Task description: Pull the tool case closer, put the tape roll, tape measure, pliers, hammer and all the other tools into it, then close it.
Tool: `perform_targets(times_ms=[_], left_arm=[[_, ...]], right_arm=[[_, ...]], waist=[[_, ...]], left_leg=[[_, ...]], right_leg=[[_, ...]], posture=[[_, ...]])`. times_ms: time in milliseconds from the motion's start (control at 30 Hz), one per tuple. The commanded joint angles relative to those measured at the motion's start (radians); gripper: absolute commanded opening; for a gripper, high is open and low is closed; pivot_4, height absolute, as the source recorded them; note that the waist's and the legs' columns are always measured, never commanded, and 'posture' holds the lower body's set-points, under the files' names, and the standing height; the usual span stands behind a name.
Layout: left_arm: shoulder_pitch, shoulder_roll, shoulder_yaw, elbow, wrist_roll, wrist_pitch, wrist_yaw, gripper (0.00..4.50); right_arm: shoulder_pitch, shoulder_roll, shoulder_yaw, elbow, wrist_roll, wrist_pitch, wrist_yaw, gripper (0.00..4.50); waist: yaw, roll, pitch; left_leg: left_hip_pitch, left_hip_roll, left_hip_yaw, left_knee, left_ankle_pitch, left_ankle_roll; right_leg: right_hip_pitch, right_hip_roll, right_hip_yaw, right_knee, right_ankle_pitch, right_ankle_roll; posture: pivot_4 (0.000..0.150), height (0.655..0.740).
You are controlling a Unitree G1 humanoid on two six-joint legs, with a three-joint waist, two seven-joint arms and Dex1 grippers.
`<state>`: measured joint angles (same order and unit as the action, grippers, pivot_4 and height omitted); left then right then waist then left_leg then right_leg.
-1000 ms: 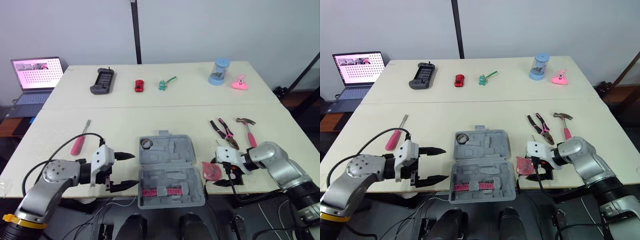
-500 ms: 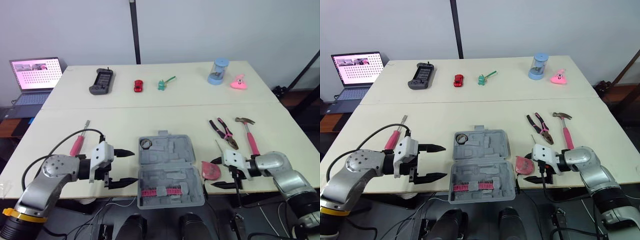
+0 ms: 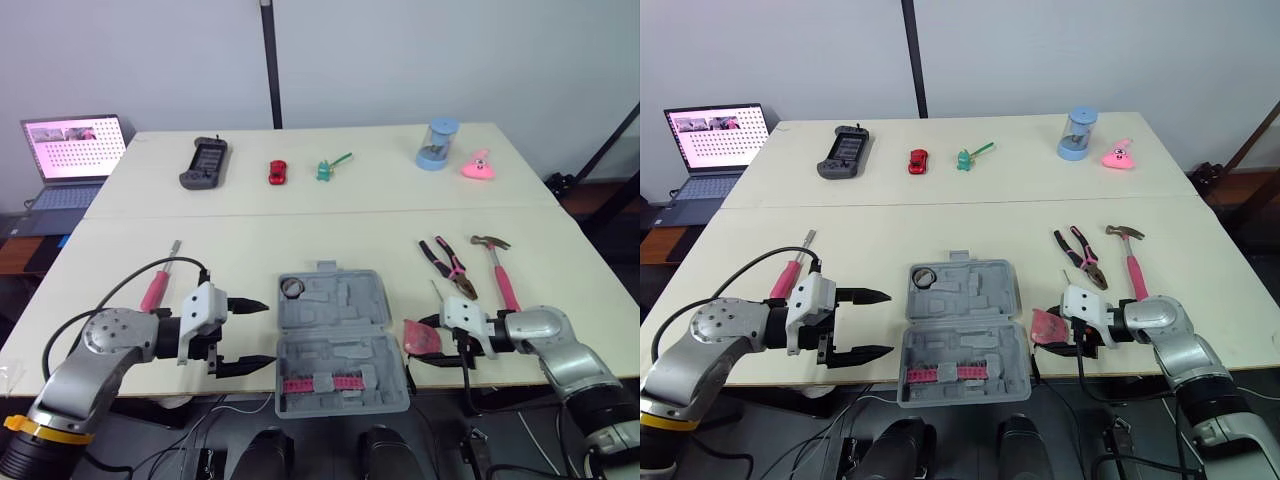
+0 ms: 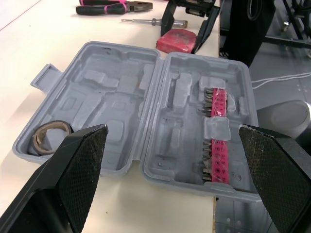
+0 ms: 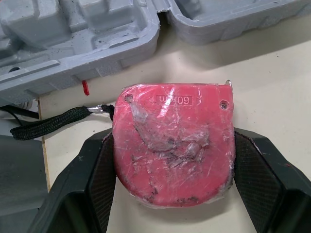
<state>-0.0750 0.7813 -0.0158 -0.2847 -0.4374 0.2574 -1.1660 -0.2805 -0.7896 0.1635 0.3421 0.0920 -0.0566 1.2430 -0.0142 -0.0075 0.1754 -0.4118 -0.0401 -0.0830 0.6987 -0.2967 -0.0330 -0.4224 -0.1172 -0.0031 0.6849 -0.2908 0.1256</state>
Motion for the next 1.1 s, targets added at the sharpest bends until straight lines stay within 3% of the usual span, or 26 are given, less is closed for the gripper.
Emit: perform_targets(times_ms=[33,200,400,733,1100], left_arm=[[-0.007,0.007,0.021,-0.015,-0.009,-0.005,0.0,4.5],[0.011,0.006,0.031,-0.022,-0.007,-0.011,0.013,4.5],[0.038,-0.011,0.036,-0.024,0.0,-0.022,0.045,4.5],[0.041,-0.031,0.026,-0.011,0.023,-0.036,0.078,4.5],[0.105,-0.029,0.047,-0.032,0.035,-0.07,0.107,4.5]], right_arm=[[-0.007,-0.017,-0.014,-0.048,0.006,0.012,0.011,2.89],[-0.059,-0.063,-0.038,-0.167,0.036,0.154,0.035,2.89],[-0.326,-0.089,0.078,-0.272,-0.054,0.423,0.082,2.89],[-0.729,0.09,0.374,0.052,-0.282,0.318,0.201,2.89],[-0.855,0.295,0.462,0.318,-0.446,0.315,0.13,2.89]], waist=[[0.0,0.0,0.0],[0.0,0.001,0.0],[-0.004,0.003,0.001],[-0.003,0.002,0.002],[-0.005,0.002,0.002]], left_leg=[[0.0,0.0,0.0,0.0,0.0,0.0],[0.0,0.0,0.0,0.0,0.0,0.0],[0.0,0.001,0.0,-0.001,0.0,0.0],[-0.002,-0.001,0.001,0.0,0.0,0.0],[-0.003,-0.001,0.0,-0.001,0.001,-0.003]], right_leg=[[0.0,0.0,0.0,0.0,0.0,0.0],[0.0,0.0,0.0,0.0,0.0,0.0],[-0.002,0.0,0.001,0.0,0.0,0.0],[-0.003,-0.001,0.0,0.0,0.0,0.0],[-0.006,0.0,0.0,0.003,0.0,0.0]], posture=[[0.15,0.6753],[0.15,0.6753],[0.15,0.6753],[0.15,0.6753],[0.15,0.6753]])
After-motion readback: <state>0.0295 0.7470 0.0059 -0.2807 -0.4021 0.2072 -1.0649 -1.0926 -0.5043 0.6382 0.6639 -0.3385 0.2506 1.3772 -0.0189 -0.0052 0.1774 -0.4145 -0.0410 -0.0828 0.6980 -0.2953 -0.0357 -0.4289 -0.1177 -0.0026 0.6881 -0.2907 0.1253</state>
